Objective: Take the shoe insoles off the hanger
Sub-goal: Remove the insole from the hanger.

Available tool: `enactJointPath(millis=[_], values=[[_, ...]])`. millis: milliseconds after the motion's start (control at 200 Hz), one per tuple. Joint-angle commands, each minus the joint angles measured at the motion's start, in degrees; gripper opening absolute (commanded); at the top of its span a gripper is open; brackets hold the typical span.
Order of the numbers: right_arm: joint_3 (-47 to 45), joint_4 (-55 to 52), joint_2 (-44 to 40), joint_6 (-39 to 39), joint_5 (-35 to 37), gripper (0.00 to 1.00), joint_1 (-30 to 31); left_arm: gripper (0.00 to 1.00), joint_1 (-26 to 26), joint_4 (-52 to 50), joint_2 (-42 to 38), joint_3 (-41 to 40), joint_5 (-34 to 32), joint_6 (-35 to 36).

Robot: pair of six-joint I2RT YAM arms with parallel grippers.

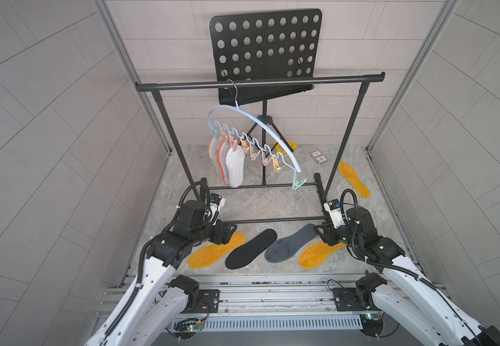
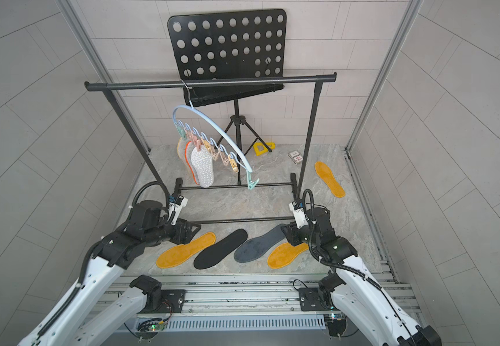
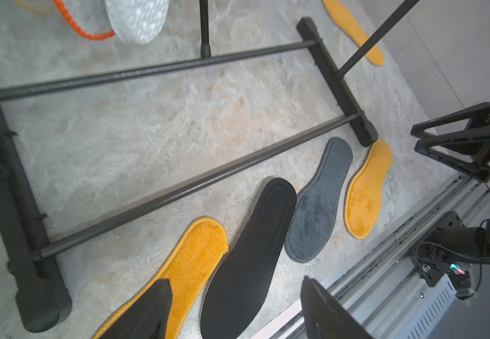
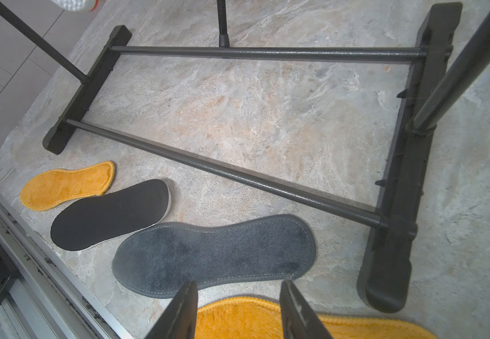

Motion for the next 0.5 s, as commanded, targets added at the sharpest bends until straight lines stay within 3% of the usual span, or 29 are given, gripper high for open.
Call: enactJointPath(millis=[0,155,250,350,495], values=[[1.17,0.55,0.09,-0.78,0.03,0.49,0.45,0.76,-0.3,2.7,-6.34,-2.1,-6.35,-0.84],[-0.38,7.27,1.41,-1.57,-7.3,0.48,1.54,0.76,-0.32,4.21,-11.03,-3.21,-7.76,-0.8],[-2.06,18.09,4.54,4.0,-10.53,0.49,1.85,0.75,-0.39,4.26,-10.73,-3.04,-5.85,-0.53],[1.11,27.36,13.57,5.41,-14.23,0.5,2.35,0.74,-0.39,4.22,-10.27,-2.95,-5.6,-0.44],[14.41,33.54,30.52,4.38,-20.21,0.54,3.19,0.74,-0.39,5.14,-10.28,-3.46,-5.98,-1.37]])
